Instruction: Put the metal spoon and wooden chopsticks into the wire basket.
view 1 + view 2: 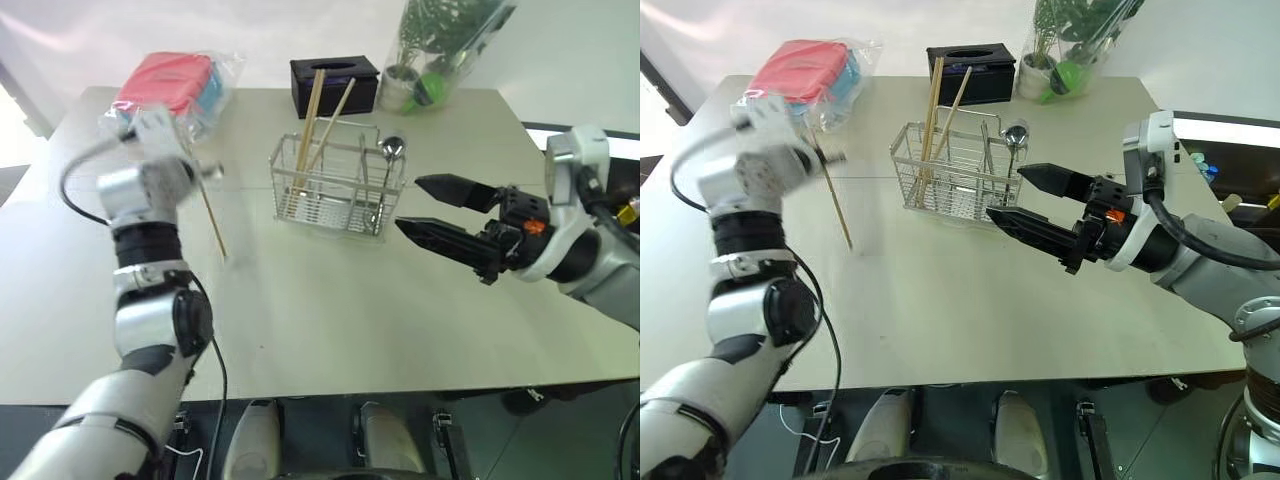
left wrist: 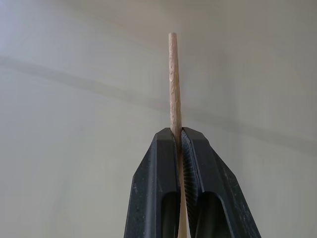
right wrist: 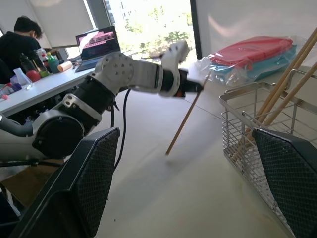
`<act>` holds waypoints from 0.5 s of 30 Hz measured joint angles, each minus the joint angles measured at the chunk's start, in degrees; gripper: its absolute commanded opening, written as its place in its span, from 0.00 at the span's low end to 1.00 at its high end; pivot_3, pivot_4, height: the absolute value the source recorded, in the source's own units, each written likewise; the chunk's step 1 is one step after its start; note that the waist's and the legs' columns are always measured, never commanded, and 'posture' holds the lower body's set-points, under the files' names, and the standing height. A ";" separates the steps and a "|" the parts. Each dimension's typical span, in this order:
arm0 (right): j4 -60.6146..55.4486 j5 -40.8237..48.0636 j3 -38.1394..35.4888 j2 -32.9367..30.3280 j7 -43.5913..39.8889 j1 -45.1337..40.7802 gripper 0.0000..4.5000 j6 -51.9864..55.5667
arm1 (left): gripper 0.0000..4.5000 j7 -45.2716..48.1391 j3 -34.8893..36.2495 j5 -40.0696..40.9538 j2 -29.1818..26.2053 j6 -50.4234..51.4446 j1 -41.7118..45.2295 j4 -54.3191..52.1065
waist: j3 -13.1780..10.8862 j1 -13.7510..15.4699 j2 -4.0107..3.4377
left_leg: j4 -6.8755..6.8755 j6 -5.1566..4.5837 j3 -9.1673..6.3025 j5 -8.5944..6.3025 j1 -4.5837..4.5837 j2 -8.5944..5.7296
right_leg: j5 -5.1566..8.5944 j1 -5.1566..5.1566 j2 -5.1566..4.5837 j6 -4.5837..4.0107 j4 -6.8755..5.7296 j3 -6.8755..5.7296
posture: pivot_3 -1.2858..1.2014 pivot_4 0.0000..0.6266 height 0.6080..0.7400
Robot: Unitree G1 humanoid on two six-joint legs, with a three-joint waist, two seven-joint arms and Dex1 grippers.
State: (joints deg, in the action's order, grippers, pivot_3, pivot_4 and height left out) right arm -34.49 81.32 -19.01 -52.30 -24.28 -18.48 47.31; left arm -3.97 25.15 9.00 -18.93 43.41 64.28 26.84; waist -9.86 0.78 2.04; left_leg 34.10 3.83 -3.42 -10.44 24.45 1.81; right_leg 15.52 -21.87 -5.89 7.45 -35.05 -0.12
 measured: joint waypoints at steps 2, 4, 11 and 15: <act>0.08 0.00 0.00 0.00 -0.03 0.00 0.99 0.00 | 0.01 4.54 -0.76 0.23 -2.44 -11.61 3.22 0.10 | 0.00 0.17 0.00 | -0.01 0.00 0.02 0.00 0.02 -0.02 | -0.01 0.04 -0.01 0.01 0.03 0.00 | 0.52 0.24 0.77; 0.30 0.01 0.03 0.00 -0.03 -0.22 0.99 0.00 | 0.01 9.11 -1.19 1.89 -2.81 -19.86 6.42 -0.01 | 0.01 0.73 0.00 | -0.01 0.01 0.03 -0.01 0.00 -0.03 | -0.01 0.09 -0.02 0.01 0.05 0.00 | 0.52 0.24 0.77; 0.85 -0.01 0.65 0.28 0.19 -1.10 0.99 0.00 | 0.01 22.23 -3.77 10.03 1.76 -26.65 11.25 0.30 | 0.01 1.35 -0.01 | 0.08 0.01 0.04 0.01 -0.07 -0.01 | 0.01 0.15 -0.01 -0.03 0.03 -0.01 | 0.52 0.24 0.77; 0.77 0.02 0.77 1.02 1.02 -1.29 0.99 0.00 | 0.01 30.10 -9.24 12.40 4.12 -26.47 10.08 -2.53 | 0.00 1.33 -0.02 | 0.06 0.00 0.04 0.02 -0.05 -0.01 | 0.00 0.14 -0.01 0.00 0.03 0.00 | 0.52 0.24 0.77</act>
State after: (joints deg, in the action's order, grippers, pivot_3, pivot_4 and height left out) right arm -33.72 81.34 -18.24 -51.28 -23.27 -19.76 47.31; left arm 26.13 15.91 21.40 -14.81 16.94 74.36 24.30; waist -9.85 2.11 2.03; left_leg 34.16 3.83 -3.38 -10.43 24.39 1.80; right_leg 15.52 -21.74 -5.90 7.45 -35.02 -0.12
